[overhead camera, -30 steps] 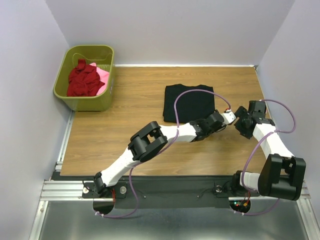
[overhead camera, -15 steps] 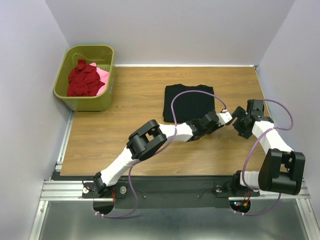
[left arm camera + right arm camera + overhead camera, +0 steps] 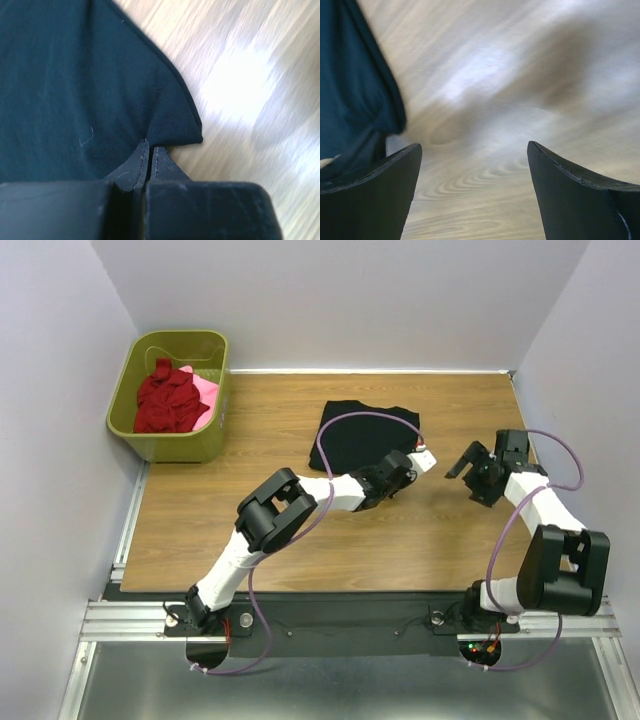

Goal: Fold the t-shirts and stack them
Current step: Neatly place the folded tshirt to the corner

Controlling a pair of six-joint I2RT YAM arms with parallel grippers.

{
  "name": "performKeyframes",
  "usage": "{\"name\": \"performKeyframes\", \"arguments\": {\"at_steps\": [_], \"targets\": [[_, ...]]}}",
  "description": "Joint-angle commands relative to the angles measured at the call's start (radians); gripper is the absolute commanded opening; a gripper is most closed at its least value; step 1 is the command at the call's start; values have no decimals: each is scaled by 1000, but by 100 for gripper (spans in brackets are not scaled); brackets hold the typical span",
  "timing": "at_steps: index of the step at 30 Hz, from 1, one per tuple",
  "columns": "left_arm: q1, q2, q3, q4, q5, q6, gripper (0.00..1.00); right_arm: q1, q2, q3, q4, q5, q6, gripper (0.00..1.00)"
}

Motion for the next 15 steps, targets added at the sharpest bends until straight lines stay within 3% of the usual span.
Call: {"name": "performKeyframes", "arguments": {"at_steps": [1,4,15], "targets": [[10,-114,-101,-97,22,-30,0,0,73,64,101,-169,71,93],[16,-157,-128,-88,53,-59,0,0,169,93,202,-261,131,99],[45,-240,-153,-69,108,-163,0,7,455,93,598,-494,384,100]]}}
